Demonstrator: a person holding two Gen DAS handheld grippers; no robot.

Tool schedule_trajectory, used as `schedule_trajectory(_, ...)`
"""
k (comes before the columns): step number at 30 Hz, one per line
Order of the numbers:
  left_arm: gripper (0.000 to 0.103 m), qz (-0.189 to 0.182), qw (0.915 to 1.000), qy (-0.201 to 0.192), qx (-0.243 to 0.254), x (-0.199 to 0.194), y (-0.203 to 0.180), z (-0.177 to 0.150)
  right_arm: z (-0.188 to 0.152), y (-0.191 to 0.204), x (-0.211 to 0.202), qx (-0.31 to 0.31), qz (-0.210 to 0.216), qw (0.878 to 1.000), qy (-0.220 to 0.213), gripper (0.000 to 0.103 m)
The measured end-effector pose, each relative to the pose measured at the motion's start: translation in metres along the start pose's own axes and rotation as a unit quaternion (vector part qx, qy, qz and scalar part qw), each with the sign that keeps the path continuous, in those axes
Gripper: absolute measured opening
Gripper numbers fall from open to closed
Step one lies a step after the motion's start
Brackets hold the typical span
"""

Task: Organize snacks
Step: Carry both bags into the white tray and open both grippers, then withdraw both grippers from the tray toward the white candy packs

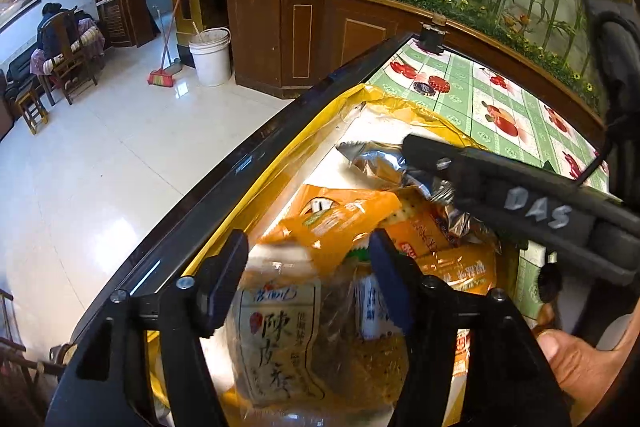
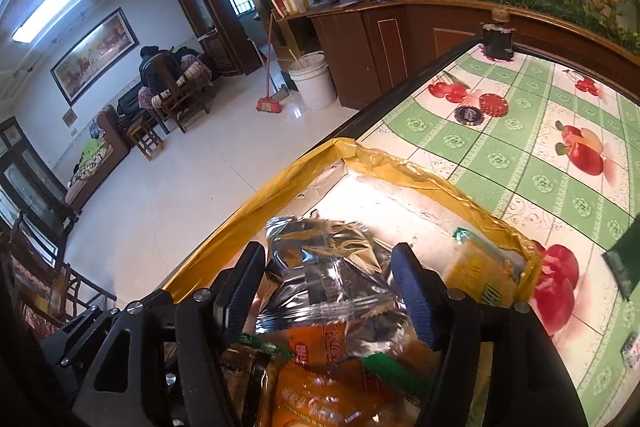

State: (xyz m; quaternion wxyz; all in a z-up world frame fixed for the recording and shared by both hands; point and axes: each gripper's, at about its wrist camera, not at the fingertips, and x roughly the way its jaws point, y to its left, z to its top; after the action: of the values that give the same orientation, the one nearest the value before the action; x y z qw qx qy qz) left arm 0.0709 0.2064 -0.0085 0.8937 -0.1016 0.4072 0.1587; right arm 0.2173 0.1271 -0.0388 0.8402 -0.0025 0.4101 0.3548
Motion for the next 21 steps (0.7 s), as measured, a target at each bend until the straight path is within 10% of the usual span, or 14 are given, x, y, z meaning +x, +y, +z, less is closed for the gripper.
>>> schedule_trajectory(21,0.074,-0.011,0.9960,-0.082,0.035,-0.068,-0.043,-0.011,-0.056,-0.060,-0.146,0.073,-0.044,0.991,-0.105,0.073)
